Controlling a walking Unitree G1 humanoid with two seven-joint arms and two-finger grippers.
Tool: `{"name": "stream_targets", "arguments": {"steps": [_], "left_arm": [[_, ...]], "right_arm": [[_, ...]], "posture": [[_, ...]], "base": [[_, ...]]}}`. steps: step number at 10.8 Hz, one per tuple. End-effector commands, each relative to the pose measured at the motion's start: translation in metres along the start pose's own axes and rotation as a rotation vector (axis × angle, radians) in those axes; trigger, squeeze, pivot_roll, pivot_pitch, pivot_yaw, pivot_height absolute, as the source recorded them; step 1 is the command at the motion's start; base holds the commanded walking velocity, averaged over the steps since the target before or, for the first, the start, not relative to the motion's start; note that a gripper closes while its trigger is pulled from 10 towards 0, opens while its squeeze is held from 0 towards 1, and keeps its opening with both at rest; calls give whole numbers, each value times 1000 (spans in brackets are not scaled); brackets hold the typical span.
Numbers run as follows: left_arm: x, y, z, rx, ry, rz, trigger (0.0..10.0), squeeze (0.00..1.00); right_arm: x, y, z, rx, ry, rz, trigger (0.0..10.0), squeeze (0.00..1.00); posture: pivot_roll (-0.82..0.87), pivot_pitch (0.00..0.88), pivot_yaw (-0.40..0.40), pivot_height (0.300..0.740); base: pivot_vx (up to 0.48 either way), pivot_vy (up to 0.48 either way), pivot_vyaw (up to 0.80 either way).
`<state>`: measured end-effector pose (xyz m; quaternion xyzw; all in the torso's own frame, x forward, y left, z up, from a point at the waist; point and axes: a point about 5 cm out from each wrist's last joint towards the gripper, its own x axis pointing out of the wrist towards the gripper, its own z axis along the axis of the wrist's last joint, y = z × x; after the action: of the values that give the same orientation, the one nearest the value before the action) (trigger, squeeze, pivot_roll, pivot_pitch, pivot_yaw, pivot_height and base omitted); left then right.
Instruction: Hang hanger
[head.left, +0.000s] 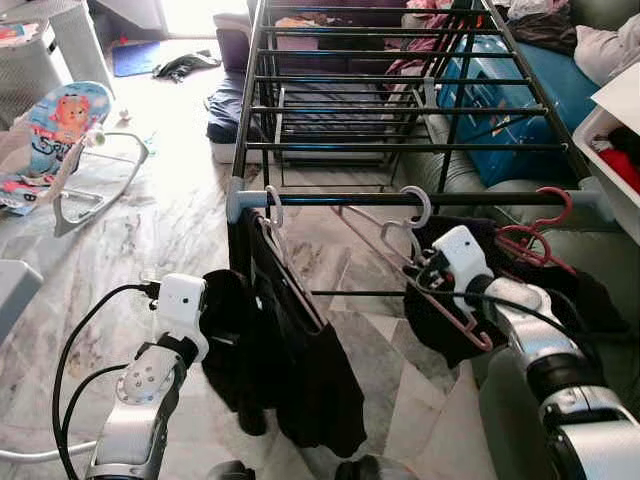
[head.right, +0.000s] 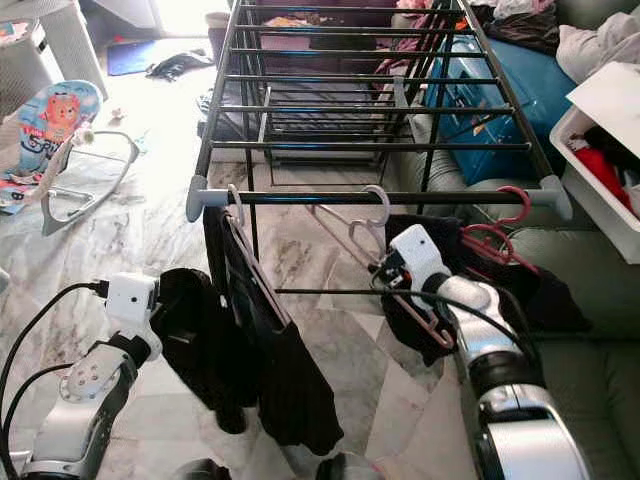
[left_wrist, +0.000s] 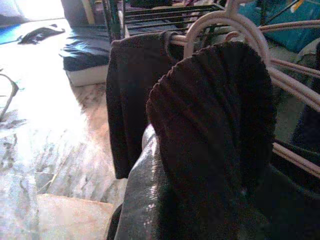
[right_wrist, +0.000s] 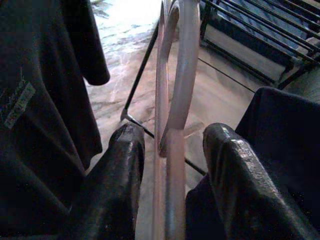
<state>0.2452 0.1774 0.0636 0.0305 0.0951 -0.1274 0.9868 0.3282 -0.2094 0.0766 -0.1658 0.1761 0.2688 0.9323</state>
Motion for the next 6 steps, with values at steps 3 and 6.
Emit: {"name": "stream_targets", "arguments": {"steps": [3,6], "left_arm": [[4,1,4,12,-12,-4,10000,0],[7,0,4,15,-9,-11,10000,0]], "right_arm": [[-4,-10,2,-34,30,10,10000,0],[-11,-18,-4,-8,78,12,10000,1000]], "posture": [[-53,13,-34,740],[-65,6,-32,740]], "base": [[0,0,0],[0,0,0]]}}
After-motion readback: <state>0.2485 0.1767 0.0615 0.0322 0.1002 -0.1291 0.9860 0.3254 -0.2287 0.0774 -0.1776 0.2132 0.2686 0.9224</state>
